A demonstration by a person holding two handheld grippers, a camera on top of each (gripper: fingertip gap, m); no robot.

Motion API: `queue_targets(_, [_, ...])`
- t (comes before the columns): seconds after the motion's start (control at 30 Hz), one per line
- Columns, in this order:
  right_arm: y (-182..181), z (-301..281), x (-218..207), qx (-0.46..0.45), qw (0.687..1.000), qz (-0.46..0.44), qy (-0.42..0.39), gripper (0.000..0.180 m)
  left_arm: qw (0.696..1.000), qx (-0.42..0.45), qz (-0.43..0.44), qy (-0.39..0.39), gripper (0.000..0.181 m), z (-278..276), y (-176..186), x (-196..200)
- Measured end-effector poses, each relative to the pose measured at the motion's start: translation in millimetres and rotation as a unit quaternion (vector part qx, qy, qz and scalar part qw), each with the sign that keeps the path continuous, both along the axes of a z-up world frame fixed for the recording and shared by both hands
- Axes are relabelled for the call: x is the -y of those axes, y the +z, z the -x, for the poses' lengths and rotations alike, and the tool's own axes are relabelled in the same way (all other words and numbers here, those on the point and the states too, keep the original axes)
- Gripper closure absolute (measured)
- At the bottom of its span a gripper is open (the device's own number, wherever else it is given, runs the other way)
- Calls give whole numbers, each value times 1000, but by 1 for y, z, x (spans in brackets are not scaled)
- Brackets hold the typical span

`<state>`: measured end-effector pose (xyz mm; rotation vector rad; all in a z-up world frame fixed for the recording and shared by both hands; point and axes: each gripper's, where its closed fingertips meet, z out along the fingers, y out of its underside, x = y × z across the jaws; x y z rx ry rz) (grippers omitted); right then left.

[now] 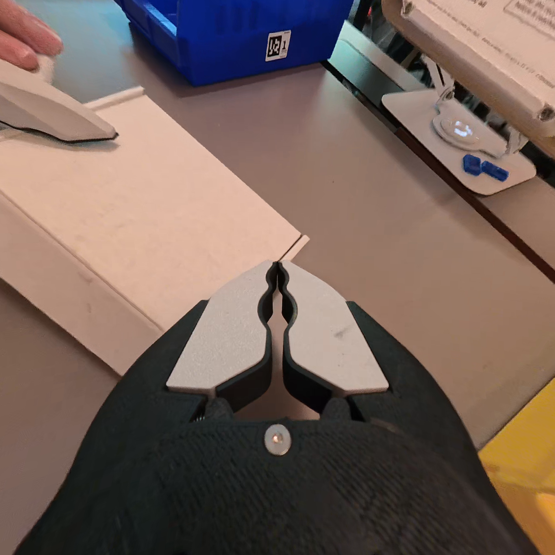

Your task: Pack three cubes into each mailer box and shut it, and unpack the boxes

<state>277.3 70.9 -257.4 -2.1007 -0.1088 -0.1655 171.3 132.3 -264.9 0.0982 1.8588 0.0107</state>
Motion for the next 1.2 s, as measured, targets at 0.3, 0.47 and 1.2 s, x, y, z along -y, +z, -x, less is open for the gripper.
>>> queue_targets(0.3, [112,43,57,-44,975,-207,64,138,834,-211,508,36,116,26,14,15])
queue_targets(0.47, [79,59,53,32,988,-132,77,130,752,-318,577,-12,117,41,14,24])
queue_targets(1.2, [61,74,17,107,990,-50,79,166,768,-81,629,82,132,70,69,-5])
